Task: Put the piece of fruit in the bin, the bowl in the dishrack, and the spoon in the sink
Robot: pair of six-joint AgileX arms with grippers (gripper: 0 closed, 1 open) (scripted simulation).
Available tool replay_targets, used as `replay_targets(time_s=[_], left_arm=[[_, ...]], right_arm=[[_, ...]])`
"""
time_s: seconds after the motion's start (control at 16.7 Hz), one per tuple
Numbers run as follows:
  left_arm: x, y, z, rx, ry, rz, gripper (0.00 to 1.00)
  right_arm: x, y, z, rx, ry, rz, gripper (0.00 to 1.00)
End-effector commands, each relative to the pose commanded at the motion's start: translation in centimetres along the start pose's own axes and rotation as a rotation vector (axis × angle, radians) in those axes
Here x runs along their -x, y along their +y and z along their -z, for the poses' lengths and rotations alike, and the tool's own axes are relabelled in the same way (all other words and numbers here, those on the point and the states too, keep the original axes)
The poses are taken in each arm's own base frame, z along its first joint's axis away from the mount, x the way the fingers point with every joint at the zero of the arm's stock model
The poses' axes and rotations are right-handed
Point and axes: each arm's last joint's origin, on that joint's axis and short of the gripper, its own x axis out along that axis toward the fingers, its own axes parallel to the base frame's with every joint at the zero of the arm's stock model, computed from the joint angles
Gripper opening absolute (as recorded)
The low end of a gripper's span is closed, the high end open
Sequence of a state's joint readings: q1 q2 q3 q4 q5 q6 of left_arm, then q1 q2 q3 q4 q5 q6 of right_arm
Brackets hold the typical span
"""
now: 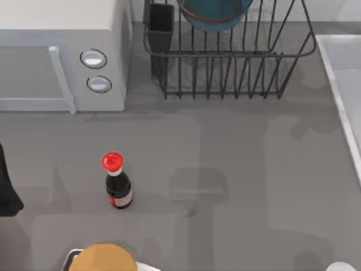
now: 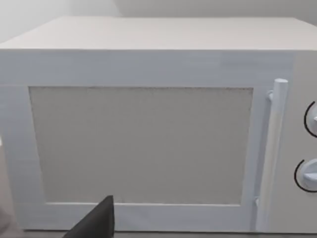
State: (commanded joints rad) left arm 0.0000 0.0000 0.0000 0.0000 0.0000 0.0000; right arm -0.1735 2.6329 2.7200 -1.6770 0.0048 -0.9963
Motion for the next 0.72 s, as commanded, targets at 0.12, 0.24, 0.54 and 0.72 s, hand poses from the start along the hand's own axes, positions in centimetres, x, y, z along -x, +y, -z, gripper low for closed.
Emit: replay_targets(time_s=[0.12, 0.24, 0.54, 0.72], left_arm=[[0.0, 0.0, 0.0, 0.000, 0.000, 0.000, 1.00], [0.0, 0.0, 0.0, 0.000, 0.000, 0.000, 1.00], [0.0, 0.0, 0.0, 0.000, 0.000, 0.000, 1.00], [0.0, 0.0, 0.0, 0.000, 0.000, 0.000, 1.00]], right_arm=[[-0.7, -0.1, -1.1, -0.008, -0.007, 0.014, 0.00], [-1.2, 0.0, -1.8, -0.014, -0.012, 0.021, 0.00], [-1.3, 0.0, -2.0, -0.016, -0.013, 0.023, 0.00], [-1.4, -0.2, -1.8, -0.020, -0.015, 0.026, 0.00]])
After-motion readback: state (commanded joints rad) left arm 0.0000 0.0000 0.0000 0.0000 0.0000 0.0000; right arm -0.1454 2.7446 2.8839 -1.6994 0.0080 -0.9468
